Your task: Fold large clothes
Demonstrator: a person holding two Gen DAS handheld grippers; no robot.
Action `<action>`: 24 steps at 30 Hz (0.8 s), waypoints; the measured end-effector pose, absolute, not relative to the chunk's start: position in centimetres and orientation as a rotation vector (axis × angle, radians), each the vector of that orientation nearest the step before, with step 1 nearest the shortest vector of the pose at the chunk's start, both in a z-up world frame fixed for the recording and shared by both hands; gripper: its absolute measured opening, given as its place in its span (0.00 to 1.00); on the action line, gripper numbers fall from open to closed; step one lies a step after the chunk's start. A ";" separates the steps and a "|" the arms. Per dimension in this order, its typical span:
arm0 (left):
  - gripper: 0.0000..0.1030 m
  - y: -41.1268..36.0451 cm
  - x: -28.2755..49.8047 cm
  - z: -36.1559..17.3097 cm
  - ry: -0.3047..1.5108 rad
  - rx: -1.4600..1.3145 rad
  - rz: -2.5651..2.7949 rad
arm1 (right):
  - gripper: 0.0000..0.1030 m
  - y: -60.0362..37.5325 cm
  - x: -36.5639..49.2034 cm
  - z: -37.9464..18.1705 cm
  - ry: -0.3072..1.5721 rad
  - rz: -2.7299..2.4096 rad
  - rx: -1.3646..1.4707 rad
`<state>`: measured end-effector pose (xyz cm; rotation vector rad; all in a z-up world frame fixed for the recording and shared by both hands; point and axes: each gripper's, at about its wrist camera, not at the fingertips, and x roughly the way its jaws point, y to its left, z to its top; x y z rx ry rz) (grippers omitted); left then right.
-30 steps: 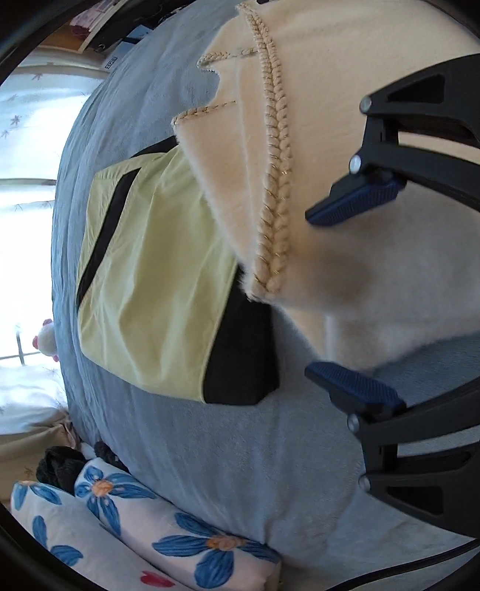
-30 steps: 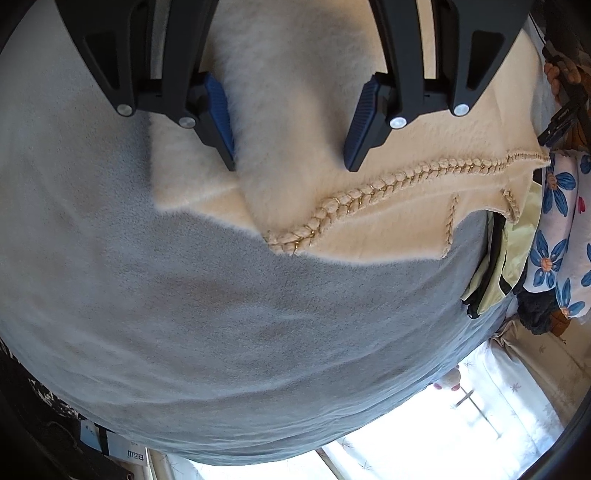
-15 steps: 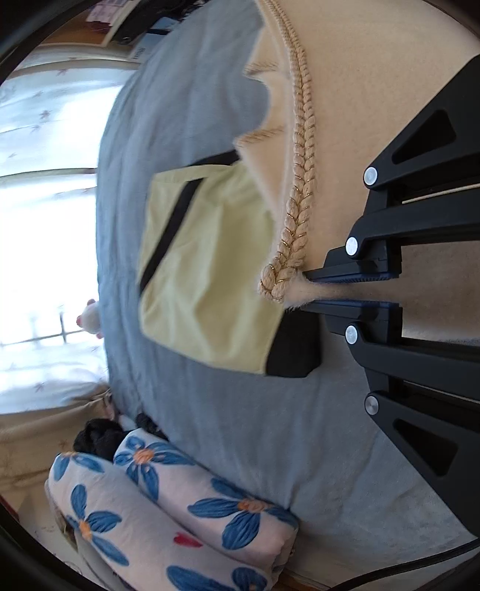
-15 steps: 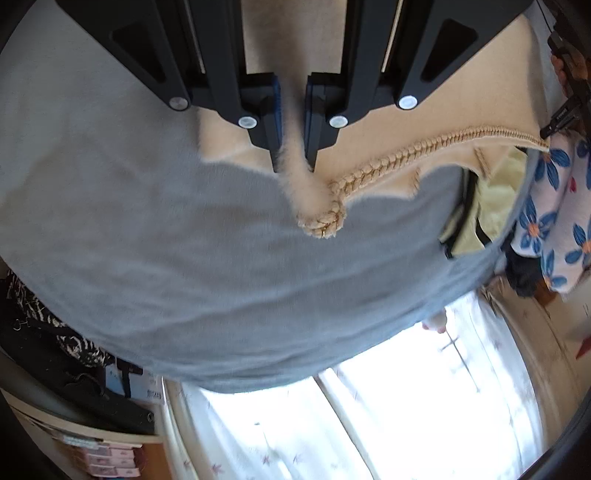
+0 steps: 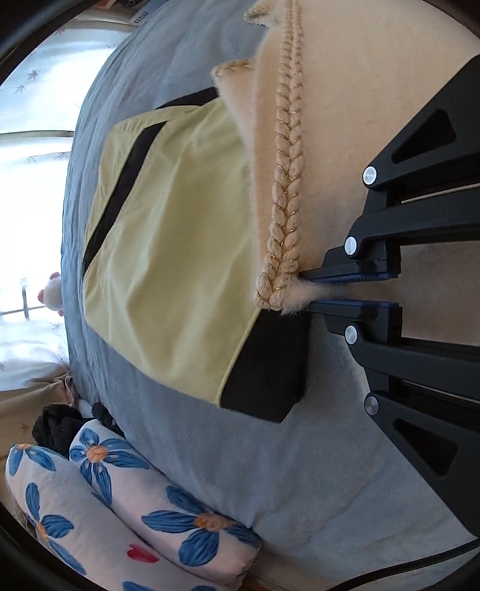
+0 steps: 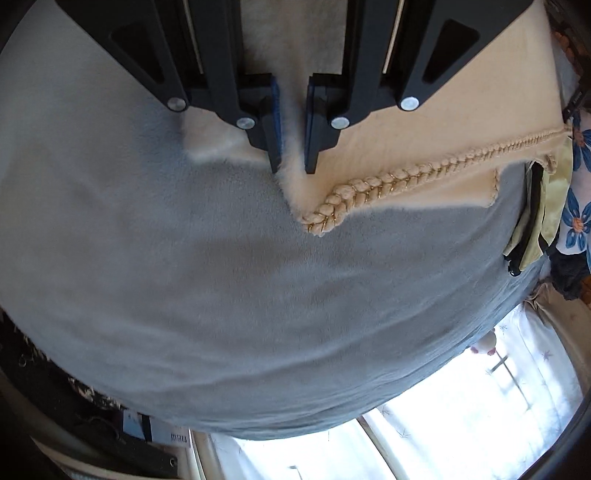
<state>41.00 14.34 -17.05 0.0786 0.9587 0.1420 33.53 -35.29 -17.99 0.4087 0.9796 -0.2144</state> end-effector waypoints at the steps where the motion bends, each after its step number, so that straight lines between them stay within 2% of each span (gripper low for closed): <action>1: 0.06 14.2 41.0 -17.1 0.954 0.087 0.142 | 0.14 -35.3 33.6 -17.8 0.985 -0.207 0.411; 3: 0.09 14.1 40.9 -16.9 0.951 0.094 0.140 | 0.16 -35.3 33.6 -17.3 1.013 -0.203 0.400; 5: 0.19 14.0 40.4 -16.1 0.950 0.087 0.135 | 0.18 -35.3 33.3 -16.5 1.021 -0.228 0.403; 12: 0.32 11.8 34.9 -11.6 0.870 0.107 0.117 | 0.19 -30.1 29.4 -12.3 0.976 -0.170 0.335; 14: 0.50 10.4 33.0 -10.9 0.863 0.105 0.090 | 0.19 -26.9 28.4 -12.0 0.983 -0.090 0.296; 15: 0.52 9.7 32.0 -10.6 0.859 0.093 0.070 | 0.19 -25.2 28.2 -11.9 0.987 -0.050 0.283; 20: 0.52 5.9 27.6 -11.5 0.889 -0.030 -0.039 | 0.19 -17.2 26.7 -12.7 0.987 0.120 0.199; 24: 0.52 4.4 26.7 -14.7 0.948 -0.085 -0.009 | 0.19 -14.8 27.1 -14.6 0.997 0.124 0.123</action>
